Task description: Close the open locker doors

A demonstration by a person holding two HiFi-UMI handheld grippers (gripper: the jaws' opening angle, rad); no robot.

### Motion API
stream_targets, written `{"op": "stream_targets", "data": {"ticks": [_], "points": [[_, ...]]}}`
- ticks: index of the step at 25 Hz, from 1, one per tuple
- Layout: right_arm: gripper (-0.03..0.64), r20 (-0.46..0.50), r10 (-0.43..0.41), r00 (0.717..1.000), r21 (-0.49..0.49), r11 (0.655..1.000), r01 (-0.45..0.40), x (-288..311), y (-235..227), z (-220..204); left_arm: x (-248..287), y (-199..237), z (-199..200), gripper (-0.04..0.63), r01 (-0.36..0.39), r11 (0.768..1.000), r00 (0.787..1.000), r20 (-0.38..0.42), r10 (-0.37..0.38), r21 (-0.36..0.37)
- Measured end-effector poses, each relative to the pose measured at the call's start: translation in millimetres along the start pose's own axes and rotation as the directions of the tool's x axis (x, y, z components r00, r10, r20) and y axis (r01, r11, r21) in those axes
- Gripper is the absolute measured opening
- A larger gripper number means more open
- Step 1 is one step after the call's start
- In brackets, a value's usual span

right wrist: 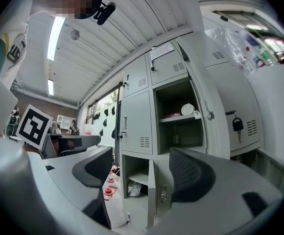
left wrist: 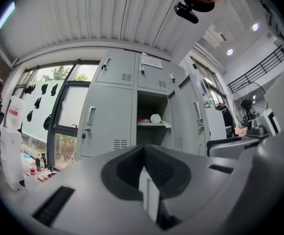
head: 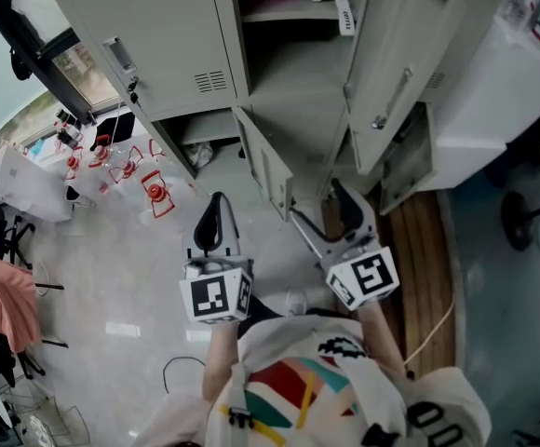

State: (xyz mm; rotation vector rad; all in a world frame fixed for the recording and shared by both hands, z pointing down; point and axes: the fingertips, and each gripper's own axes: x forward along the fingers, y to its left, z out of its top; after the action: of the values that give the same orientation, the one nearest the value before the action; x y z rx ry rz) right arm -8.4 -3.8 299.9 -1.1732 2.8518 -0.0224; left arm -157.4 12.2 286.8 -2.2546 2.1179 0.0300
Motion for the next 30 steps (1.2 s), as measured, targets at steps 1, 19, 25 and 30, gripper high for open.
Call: {"op": "stream_targets", "data": {"ticks": [1, 19, 25, 30], "points": [[0.336, 0.001, -0.007, 1.000, 0.000, 1.000, 0.007, 1, -2, 0, 3, -1, 0, 0.006, 0.009, 1.000, 1.000, 0.000, -0.009, 0.000], [0.336, -0.182, 0.133, 0.974, -0.030, 0.990, -0.140, 36, -13, -53, 27, 12, -19, 0.006, 0.037, 0.999, 0.999, -0.016, -0.038, -0.036], [0.336, -0.416, 0.273, 0.867, -0.030, 0.949, -0.313, 50, -16, -132, 43, 35, -36, 0.006, 0.011, 0.999, 0.999, -0.044, -0.014, -0.050], [0.336, -0.559, 0.313, 0.768, -0.012, 0.923, -0.385, 70, -32, -209, 57, 52, -51, 0.006, 0.008, 0.998, 0.998, -0.064, -0.012, -0.062]]}}
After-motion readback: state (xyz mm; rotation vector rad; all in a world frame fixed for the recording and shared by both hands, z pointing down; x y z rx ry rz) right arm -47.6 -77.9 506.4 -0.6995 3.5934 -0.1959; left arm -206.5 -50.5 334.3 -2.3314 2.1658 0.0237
